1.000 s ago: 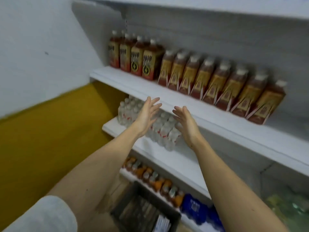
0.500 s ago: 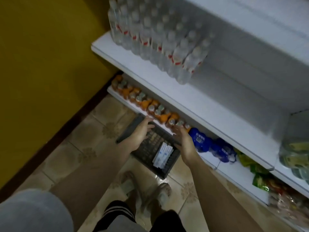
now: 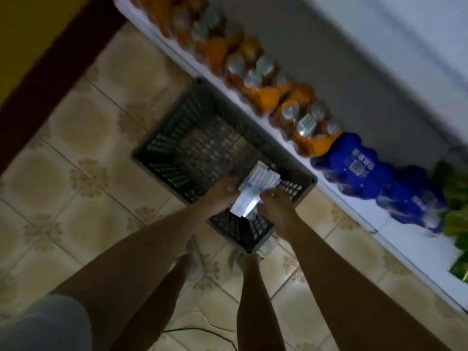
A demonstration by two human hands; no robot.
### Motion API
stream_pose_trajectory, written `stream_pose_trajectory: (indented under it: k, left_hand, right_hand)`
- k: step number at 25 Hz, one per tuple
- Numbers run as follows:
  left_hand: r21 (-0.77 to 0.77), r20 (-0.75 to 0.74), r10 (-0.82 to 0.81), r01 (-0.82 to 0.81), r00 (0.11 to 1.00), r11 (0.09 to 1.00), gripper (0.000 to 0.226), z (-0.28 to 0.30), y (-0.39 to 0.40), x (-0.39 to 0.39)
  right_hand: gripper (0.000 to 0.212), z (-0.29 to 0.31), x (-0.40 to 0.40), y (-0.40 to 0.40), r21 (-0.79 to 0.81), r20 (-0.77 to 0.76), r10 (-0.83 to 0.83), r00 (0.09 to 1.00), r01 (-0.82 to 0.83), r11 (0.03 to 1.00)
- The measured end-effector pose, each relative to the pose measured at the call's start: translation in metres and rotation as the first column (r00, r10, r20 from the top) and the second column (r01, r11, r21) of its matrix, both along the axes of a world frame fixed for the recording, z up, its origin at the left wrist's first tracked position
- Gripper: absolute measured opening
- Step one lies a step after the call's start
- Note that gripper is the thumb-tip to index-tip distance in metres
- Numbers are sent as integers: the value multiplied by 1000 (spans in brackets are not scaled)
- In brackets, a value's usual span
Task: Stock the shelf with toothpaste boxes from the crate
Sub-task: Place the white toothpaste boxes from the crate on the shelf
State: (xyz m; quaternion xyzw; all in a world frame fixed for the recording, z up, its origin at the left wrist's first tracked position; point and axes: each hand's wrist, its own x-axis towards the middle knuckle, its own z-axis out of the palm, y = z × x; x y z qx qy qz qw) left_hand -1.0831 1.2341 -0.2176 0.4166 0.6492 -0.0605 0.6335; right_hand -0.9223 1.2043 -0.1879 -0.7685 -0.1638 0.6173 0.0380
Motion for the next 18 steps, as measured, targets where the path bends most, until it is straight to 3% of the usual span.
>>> stream_pose_trajectory:
  k: [3, 5, 7, 10, 13, 18]
  left_hand:
    - [25, -99, -140, 143, 985, 989, 36, -100, 2, 17]
    - [16, -125, -157, 160, 980, 987, 48, -137, 4, 26]
    - [5, -131, -196, 199, 972, 980, 61, -157, 2, 35]
    - [27, -152, -214, 220, 965, 975, 60, -181, -12, 49]
    - [104, -201, -123, 146, 972, 984, 68, -193, -24, 59]
    - [113, -271, -199, 237, 942, 965, 82, -203, -29, 60]
  right_hand:
    - [43, -88, 13, 18, 8, 68, 72, 995, -72, 997]
    - [51, -133, 19, 26, 22, 122, 132, 984, -136, 991]
    - [59, -175, 26, 28, 60, 232, 278, 932, -299, 952]
    - [68, -192, 29, 32, 153, 320, 313, 894, -375, 914]
    - [58, -196, 33, 30, 139, 424, 442, 790, -539, 831]
    - [51, -207, 45, 30, 80, 373, 497, 783, -561, 824]
